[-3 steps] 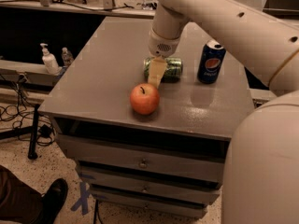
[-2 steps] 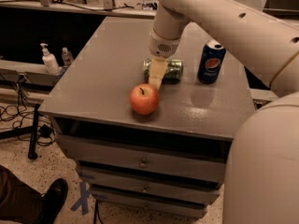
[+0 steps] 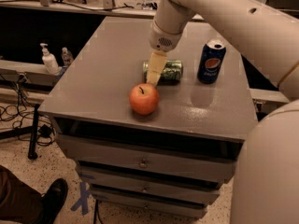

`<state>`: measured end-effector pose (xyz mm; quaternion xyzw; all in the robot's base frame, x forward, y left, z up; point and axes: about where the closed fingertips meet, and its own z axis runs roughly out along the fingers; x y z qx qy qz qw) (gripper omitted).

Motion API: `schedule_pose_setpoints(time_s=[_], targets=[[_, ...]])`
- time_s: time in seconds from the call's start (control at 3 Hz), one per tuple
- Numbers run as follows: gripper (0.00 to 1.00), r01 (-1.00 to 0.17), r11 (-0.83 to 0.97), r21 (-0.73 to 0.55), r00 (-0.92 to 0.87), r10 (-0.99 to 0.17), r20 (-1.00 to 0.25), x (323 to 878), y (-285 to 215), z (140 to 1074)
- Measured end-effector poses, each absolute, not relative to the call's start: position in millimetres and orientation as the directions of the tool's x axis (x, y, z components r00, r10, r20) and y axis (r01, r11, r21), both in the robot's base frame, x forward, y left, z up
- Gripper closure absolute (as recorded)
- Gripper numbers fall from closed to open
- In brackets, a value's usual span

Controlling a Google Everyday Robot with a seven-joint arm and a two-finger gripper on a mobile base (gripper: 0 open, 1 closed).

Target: Knock green can over

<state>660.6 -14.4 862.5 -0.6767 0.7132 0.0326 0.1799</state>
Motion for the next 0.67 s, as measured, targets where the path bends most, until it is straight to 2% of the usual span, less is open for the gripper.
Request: schedule_pose_setpoints(time_s=[0.67], targets=[[0.00, -0.941, 0.181, -0.285, -0.076, -0.936, -0.343, 674, -48, 903]])
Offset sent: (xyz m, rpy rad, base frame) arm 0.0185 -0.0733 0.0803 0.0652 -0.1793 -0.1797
